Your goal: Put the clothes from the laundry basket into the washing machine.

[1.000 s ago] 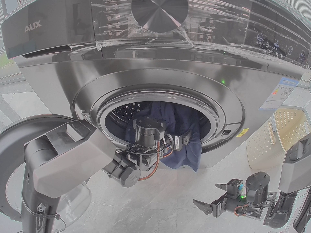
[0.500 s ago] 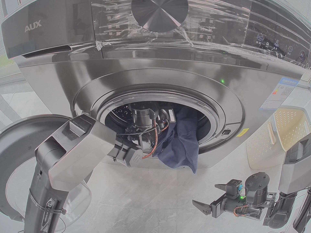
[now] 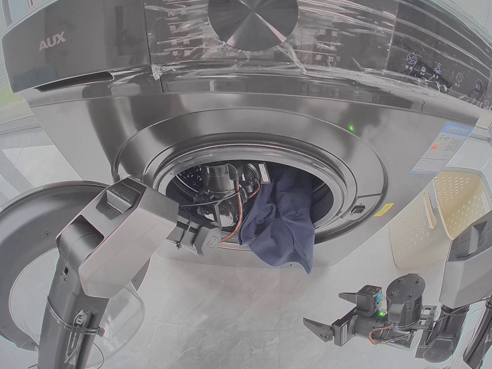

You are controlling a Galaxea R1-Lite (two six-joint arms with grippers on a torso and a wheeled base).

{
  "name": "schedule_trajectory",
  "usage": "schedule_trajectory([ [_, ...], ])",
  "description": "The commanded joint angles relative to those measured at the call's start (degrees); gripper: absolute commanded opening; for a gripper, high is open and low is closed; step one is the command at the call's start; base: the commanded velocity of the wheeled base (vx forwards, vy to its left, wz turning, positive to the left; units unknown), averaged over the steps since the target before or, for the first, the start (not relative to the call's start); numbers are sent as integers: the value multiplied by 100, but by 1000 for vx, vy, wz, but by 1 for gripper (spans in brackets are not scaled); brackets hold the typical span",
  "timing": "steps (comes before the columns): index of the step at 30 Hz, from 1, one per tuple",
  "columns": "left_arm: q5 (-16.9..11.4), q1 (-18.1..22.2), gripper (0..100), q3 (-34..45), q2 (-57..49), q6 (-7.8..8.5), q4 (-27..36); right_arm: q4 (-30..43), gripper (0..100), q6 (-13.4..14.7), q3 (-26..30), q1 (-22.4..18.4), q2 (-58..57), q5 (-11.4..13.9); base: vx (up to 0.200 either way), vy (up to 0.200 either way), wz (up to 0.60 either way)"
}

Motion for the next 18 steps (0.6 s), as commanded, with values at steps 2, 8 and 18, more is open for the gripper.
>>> schedule_trajectory([
  [2,-98,-346,100,814,-674,-76,1,-3,100,-1,0,3,7,-1,0,0,0],
  [8,-423,-663,100,1640,-982,-84,1,-3,100,-1,8,11,7,-1,0,0,0],
  [18,-529,-830,100,1816,-613,-76,-52,-3,100,-1,8,11,7,-1,0,0,0],
])
